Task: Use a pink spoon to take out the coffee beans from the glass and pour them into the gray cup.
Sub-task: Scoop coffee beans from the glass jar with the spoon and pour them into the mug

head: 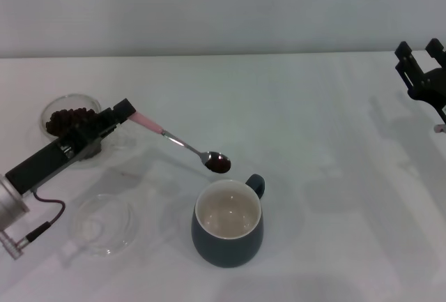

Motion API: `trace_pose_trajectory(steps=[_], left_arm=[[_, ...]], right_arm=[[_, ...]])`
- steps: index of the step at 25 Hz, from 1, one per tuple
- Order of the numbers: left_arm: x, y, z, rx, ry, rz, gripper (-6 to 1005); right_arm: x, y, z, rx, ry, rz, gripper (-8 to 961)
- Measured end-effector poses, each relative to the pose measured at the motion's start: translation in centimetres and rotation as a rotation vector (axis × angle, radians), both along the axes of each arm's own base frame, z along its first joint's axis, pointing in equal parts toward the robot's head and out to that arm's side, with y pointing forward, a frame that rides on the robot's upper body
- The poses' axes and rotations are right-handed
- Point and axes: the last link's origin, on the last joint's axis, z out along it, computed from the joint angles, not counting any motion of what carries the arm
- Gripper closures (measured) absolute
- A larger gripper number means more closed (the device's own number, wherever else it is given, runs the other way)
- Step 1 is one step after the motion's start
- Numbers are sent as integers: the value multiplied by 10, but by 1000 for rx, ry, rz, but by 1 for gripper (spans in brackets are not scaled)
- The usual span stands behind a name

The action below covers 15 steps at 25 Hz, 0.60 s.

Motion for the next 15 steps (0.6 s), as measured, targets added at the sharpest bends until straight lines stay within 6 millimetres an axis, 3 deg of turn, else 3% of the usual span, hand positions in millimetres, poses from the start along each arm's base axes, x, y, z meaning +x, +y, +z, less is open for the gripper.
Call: trace_pose_trajectory(steps=[15], left_arm=[[14, 5, 9, -31, 160, -201, 826]], right_arm=[[-9, 13, 2, 3, -10, 21, 340]])
